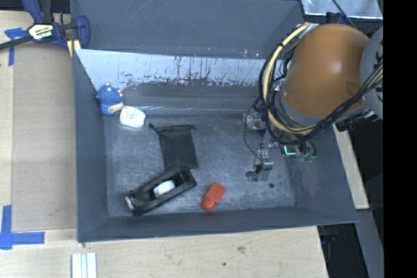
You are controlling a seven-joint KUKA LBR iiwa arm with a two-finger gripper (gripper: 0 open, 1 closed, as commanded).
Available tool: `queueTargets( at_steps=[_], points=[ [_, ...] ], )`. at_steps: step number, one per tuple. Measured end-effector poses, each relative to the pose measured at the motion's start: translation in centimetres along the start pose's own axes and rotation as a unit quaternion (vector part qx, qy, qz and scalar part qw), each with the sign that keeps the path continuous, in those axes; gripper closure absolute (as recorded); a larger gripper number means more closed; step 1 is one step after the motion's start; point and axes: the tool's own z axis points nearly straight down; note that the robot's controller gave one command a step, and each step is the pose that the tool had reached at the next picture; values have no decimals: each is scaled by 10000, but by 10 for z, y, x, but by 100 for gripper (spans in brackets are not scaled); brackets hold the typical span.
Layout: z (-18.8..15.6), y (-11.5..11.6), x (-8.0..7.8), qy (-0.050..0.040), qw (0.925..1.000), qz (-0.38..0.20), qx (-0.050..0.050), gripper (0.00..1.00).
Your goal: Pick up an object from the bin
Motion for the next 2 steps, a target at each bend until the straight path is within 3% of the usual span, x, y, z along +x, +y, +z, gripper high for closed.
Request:
queueTargets(
  at_steps=[1,2],
  points=[
    [147,-22,-94,-33,9998,-216,2,0],
    [142,45,-86,-33,9970,-773,-12,0]
  ],
)
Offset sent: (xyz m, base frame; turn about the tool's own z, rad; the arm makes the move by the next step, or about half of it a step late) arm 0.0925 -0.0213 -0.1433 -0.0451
